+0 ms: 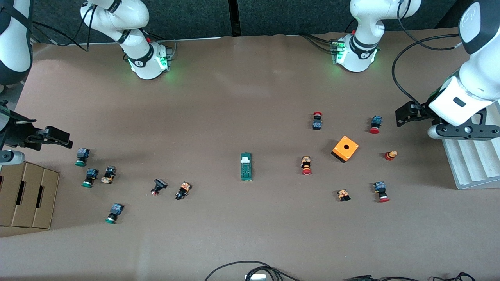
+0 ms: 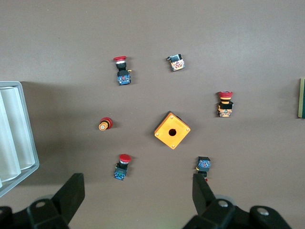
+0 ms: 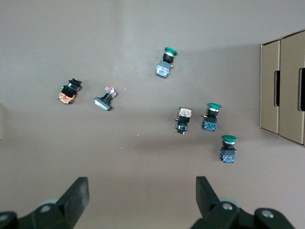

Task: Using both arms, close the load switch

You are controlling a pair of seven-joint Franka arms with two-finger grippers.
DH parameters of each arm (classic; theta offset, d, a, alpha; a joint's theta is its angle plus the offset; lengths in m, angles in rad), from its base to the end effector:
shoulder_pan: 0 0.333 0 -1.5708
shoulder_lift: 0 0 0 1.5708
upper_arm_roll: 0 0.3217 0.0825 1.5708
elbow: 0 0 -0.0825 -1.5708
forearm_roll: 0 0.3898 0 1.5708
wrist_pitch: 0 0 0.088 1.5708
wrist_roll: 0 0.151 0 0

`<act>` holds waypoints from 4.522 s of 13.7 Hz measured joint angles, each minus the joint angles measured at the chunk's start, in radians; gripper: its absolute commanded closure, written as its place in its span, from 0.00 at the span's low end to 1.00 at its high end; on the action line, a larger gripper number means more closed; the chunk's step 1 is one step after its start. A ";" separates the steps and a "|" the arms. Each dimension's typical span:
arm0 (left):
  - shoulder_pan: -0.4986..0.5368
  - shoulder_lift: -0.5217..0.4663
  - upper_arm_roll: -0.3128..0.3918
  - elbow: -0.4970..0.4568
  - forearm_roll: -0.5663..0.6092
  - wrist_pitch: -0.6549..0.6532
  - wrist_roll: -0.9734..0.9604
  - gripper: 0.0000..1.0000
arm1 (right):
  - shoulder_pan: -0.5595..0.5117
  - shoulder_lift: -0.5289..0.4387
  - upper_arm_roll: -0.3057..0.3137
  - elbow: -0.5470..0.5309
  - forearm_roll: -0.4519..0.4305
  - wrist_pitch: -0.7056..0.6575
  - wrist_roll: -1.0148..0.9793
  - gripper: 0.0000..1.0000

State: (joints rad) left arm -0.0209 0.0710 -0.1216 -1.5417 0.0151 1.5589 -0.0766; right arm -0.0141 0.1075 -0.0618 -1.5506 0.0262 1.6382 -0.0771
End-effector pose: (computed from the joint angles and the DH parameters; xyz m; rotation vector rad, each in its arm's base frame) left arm 0.5724 -0.0777 0.5589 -3.1265 0.1033 0.0817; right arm 0.5957 -0.0399 0.5396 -3.1205 0.0008 0.0283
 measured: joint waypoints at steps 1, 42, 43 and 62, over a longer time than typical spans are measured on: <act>0.000 0.000 0.000 0.000 0.000 0.000 0.000 0.00 | -0.001 0.000 0.000 0.000 0.000 0.000 0.000 0.00; -0.781 0.662 -0.105 -0.058 1.281 0.732 -2.012 0.00 | -0.025 0.087 0.001 -0.001 0.078 0.001 -0.084 0.00; -0.786 0.676 -0.105 -0.083 1.340 0.737 -2.079 0.00 | -0.047 0.095 0.000 -0.001 0.114 0.001 -0.126 0.00; -0.889 0.865 -0.098 -0.117 1.816 0.463 -2.516 0.19 | 0.025 0.118 0.007 0.016 -0.054 0.005 -0.084 0.00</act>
State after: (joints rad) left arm -0.9097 0.9359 -0.2199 -1.6587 1.8310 2.0220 -2.5928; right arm 0.0113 0.2253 -0.0552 -1.5344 -0.0276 1.6433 -0.1610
